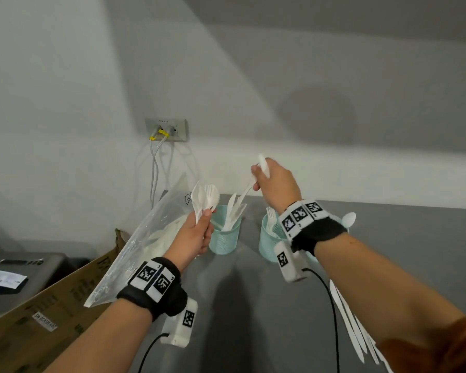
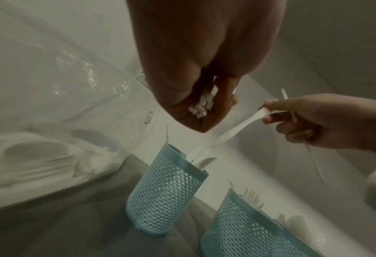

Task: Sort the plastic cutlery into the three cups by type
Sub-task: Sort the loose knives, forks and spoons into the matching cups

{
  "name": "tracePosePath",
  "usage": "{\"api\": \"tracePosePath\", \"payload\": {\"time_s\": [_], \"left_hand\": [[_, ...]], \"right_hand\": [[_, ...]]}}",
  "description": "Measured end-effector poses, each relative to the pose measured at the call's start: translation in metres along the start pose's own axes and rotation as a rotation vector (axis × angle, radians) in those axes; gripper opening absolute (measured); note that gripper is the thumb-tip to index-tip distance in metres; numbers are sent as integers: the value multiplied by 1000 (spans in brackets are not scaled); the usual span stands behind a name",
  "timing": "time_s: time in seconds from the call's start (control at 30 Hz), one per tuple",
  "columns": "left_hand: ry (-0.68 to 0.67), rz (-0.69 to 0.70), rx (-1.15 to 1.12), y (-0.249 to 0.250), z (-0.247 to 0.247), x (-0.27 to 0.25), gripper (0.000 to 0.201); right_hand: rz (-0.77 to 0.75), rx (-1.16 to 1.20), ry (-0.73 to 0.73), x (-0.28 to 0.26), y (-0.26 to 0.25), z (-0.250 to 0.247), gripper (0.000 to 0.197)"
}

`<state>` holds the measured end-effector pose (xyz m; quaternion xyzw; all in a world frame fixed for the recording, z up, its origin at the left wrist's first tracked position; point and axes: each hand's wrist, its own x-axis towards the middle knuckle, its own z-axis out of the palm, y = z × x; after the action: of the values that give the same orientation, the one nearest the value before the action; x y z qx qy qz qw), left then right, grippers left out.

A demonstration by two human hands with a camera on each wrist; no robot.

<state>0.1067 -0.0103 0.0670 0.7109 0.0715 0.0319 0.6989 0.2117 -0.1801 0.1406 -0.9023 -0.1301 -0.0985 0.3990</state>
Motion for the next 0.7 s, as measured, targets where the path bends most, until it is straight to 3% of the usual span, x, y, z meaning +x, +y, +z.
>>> {"api": "tracePosePath", "payload": {"time_s": [0.1, 0.23, 0.43, 0.53, 0.7], "left_hand": [[8, -16, -27, -1, 3, 7, 36], [10, -13, -58, -3, 3, 13, 32], [0, 25, -72, -10, -2, 22, 32], [1, 37, -53, -14, -2, 26, 32], [21, 41, -10, -17, 1, 29, 30]], "right_hand": [[17, -115, -146, -2, 12, 29, 31], [78, -88, -242, -5, 23, 50, 34], [-4, 221, -80, 10, 3, 39, 35], [-58, 185, 42, 13, -5, 37, 35], [-87, 321, 19, 8, 4, 54, 27]]}}
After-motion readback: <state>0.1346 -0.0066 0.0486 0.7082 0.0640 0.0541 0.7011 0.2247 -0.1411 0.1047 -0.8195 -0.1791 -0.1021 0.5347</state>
